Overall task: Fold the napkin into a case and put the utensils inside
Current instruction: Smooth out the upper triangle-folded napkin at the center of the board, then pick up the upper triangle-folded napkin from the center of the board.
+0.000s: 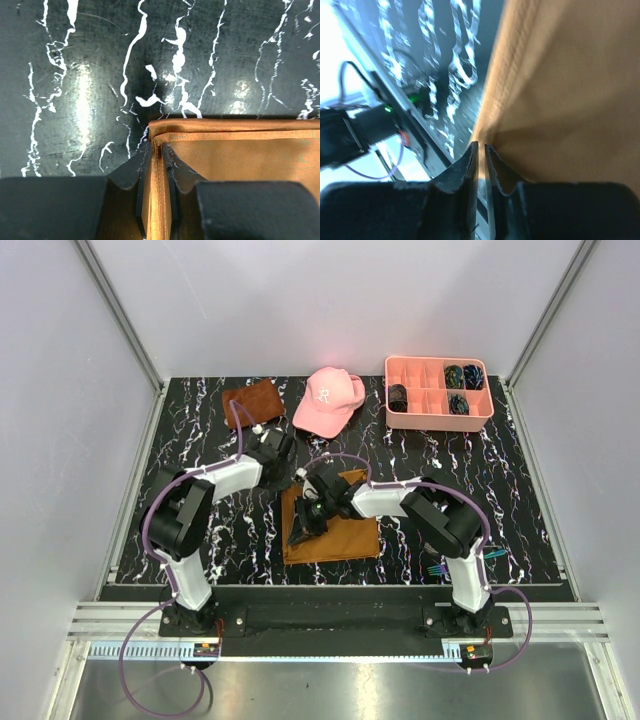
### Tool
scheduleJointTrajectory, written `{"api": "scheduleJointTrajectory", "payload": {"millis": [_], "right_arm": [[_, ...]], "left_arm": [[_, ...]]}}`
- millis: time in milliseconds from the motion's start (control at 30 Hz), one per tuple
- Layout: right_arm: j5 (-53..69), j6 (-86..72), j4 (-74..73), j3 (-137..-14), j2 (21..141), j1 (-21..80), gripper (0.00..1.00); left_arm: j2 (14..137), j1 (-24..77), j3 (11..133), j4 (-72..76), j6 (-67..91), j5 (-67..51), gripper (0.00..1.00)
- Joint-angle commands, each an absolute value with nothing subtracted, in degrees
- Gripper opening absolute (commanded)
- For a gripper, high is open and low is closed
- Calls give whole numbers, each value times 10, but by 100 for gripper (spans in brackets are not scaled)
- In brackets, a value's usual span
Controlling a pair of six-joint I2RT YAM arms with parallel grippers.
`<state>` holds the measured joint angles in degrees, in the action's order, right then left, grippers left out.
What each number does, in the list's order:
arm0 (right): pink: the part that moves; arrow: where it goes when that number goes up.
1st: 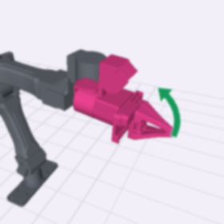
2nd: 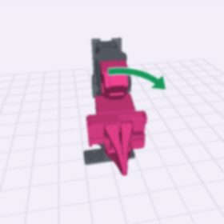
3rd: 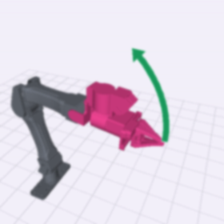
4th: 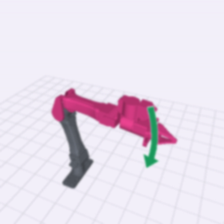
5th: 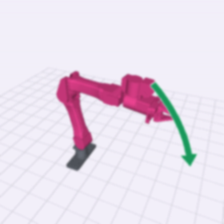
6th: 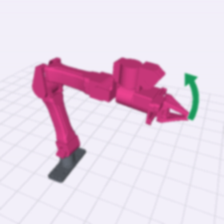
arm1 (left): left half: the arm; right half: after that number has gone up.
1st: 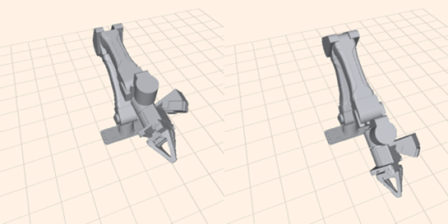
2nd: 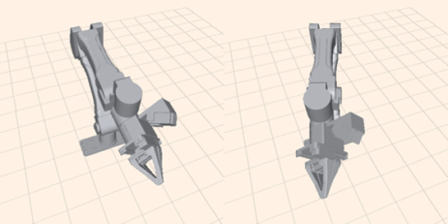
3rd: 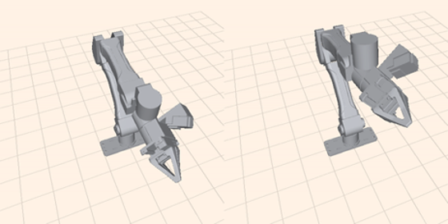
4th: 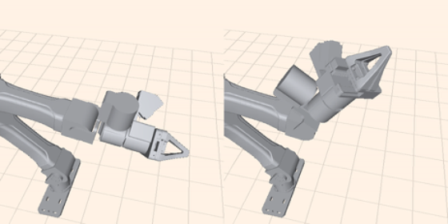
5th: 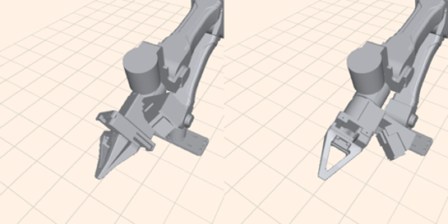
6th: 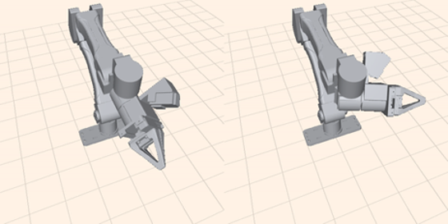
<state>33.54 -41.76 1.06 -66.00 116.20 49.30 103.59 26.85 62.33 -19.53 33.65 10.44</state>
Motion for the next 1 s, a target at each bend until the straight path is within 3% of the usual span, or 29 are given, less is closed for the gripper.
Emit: {"api": "scheduleJointTrajectory", "payload": {"millis": [0,167,300,333,467,533,733,967], "right_arm": [[311,-380,-57,-662,1112,508,19],[280,-371,-58,-644,1069,512,25],[270,-374,-80,-660,1043,514,31],[267,-374,-93,-664,1041,518,32],[216,-380,-158,-712,1047,536,38],[187,-389,-190,-735,1057,553,46],[10,-423,-332,-847,1121,628,60],[-125,-435,-508,-983,1208,673,60]], "left_arm": [[1030,258,635,-174,357,42,18],[991,240,613,-150,387,-20,24],[960,215,599,-143,402,-79,34],[943,207,594,-144,411,-89,44],[873,150,563,-152,439,-141,58],[820,129,560,-195,454,-142,68],[676,75,547,-323,500,-80,67],[576,56,529,-415,501,24,66]]}}
